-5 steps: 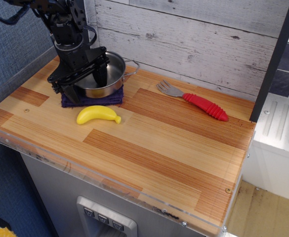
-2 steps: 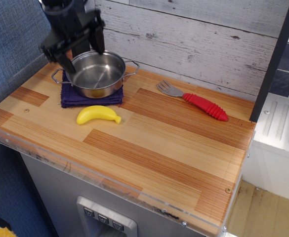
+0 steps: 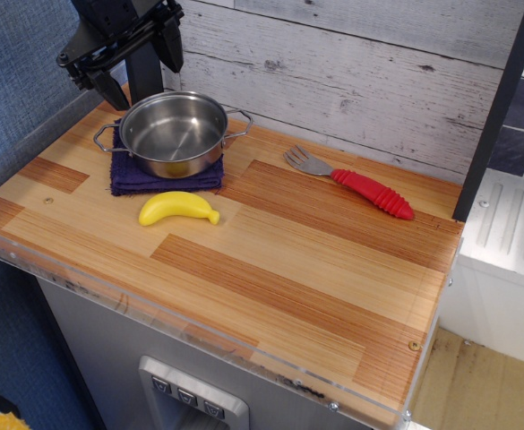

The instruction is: Place silver pot on top of blue cloth.

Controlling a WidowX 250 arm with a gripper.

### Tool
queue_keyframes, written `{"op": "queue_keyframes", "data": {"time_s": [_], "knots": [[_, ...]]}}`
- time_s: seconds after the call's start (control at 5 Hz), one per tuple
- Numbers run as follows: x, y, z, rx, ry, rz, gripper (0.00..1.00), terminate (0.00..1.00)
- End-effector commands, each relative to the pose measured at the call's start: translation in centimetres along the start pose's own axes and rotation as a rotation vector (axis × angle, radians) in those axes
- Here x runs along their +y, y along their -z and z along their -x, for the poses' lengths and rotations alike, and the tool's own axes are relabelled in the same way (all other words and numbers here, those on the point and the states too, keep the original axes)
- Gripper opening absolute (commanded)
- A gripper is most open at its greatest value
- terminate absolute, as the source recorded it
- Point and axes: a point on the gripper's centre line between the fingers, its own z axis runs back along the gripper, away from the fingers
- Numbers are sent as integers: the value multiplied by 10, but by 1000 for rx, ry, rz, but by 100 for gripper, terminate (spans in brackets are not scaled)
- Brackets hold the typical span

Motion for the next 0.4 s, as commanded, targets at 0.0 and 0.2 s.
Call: {"op": "queue_keyframes", "data": {"time_s": [0.0,0.2], "knots": [[-2,-16,-7,-39,-1,32,100,0],[-2,-16,-7,-39,-1,32,100,100]]}}
